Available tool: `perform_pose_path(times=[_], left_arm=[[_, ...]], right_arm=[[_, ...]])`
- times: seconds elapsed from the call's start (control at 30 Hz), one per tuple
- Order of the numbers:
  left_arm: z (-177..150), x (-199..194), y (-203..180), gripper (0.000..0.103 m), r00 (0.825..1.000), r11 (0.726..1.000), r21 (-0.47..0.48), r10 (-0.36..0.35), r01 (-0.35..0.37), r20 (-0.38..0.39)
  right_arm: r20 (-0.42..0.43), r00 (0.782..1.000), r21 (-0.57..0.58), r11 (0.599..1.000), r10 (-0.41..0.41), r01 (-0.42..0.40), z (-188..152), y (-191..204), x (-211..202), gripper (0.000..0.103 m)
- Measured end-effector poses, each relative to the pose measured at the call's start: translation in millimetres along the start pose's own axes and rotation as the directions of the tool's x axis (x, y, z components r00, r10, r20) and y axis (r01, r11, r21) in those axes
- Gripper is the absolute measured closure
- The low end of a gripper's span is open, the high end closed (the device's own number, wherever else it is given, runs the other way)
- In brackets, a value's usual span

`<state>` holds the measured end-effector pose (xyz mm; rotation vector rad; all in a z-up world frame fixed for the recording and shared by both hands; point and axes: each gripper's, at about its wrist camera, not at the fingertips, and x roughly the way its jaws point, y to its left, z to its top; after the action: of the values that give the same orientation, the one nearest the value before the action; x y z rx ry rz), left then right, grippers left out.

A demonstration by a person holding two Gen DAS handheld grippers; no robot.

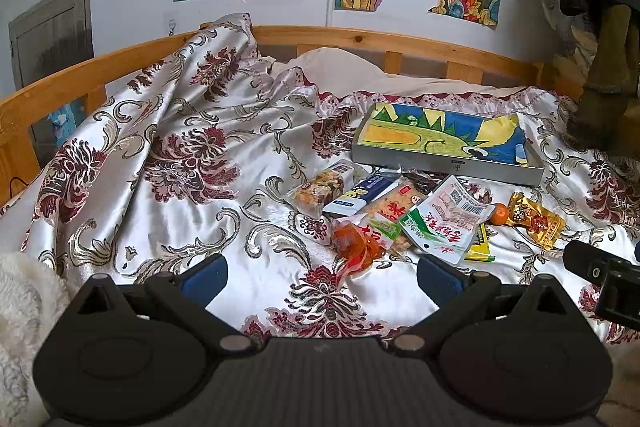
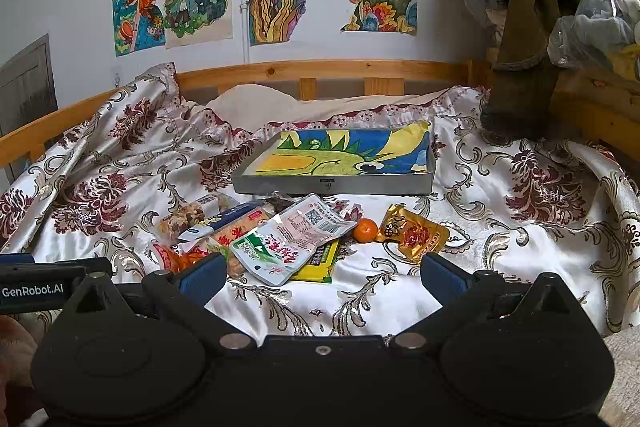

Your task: Organize snacks

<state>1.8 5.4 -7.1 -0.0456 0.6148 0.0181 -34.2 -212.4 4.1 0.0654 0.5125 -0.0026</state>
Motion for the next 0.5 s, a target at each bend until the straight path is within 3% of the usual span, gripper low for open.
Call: perform_pose_path(times=[0.5], left_arm=[[-0.3,-0.3,2.5,0.001,1.000,1.000,-0.001,0.000,0.000,-0.002]], right_arm=[[0.001,1.000,-0.001,1.000,0.002,-0.002,1.7,0.7,-1.4,0.001]])
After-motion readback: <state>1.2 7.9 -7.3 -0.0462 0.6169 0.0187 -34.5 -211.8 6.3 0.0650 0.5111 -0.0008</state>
